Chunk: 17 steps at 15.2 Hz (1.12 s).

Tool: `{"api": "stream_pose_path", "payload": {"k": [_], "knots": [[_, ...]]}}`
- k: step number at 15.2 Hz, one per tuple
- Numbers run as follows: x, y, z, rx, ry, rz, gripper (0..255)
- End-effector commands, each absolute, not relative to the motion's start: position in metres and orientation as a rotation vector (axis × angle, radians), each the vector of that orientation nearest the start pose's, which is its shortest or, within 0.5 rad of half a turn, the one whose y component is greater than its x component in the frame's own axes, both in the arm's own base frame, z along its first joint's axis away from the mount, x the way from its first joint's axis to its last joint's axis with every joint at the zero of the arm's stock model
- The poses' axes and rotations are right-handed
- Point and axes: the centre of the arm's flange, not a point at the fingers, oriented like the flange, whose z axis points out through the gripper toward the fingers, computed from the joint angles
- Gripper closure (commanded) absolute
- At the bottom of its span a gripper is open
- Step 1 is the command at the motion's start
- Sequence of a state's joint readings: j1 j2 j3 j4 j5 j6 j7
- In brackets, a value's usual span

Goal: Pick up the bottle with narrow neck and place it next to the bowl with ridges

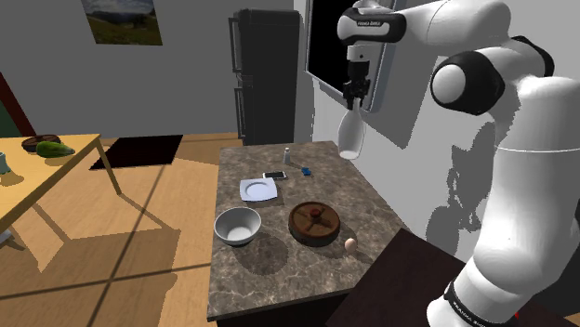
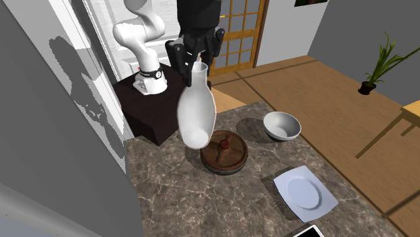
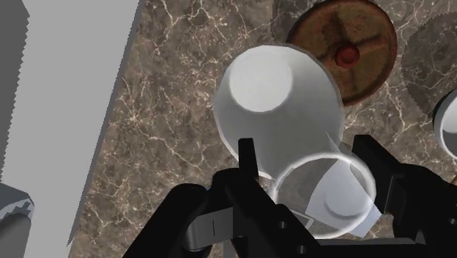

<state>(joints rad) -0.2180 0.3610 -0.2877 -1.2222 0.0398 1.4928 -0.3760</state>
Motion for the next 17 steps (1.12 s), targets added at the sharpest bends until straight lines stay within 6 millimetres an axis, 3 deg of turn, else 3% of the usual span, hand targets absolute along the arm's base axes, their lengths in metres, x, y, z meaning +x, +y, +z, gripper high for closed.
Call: {"api": "stream_pose_path", "payload": {"k": [1,17], "knots": [[0.581,-0.251,0.569,-3.156,0.181,0.150,255],[0.578,-0.040,0.570,-3.156,0.181,0.150,255]]}}
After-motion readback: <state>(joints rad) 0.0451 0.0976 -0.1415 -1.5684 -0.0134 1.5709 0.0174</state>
